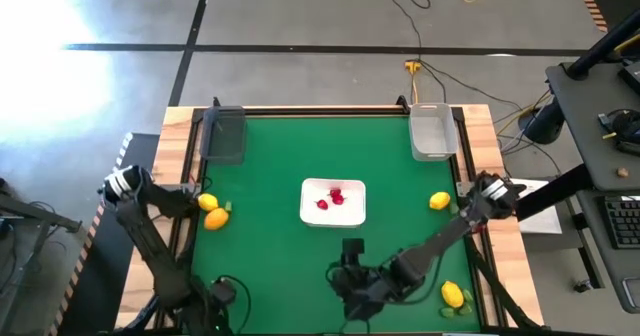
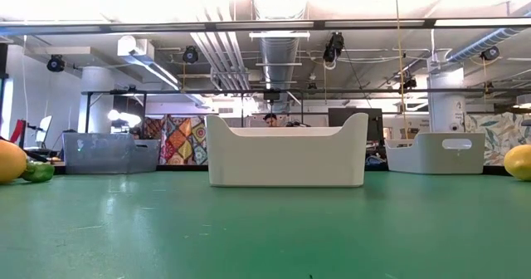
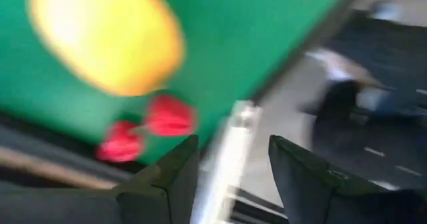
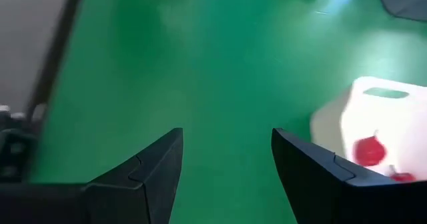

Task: Sort produce into baskets
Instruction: Put the red chili pepper into the white bin

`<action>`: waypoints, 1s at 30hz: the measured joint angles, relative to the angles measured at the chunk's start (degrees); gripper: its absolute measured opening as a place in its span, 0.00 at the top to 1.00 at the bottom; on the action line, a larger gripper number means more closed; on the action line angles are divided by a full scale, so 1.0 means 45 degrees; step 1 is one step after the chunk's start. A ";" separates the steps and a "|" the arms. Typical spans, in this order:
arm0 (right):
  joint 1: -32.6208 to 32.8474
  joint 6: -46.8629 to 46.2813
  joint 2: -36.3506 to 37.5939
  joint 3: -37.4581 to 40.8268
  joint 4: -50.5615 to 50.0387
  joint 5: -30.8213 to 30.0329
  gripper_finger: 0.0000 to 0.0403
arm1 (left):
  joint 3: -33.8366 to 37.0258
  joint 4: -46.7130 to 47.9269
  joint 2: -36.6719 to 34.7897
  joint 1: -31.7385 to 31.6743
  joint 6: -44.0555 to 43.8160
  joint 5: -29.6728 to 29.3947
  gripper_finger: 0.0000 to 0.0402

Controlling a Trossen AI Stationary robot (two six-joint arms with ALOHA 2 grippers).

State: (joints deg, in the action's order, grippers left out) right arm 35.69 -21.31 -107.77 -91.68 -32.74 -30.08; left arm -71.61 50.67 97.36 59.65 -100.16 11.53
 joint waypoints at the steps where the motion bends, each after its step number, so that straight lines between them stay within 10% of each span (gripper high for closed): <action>1: 0.0138 -0.0149 -0.0009 0.0000 0.0216 -0.0042 0.45 | -0.0278 0.0608 0.0231 0.0099 0.0053 0.0002 0.58; 30: 0.1096 -0.1809 -0.0567 -0.0010 0.0349 -0.0235 0.45 | -0.0195 0.1295 0.2456 0.0443 -0.1878 0.3240 0.43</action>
State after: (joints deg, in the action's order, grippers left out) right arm 40.62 -29.45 -110.32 -91.72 -31.17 -31.14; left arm -72.49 56.49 108.41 61.65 -108.61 26.11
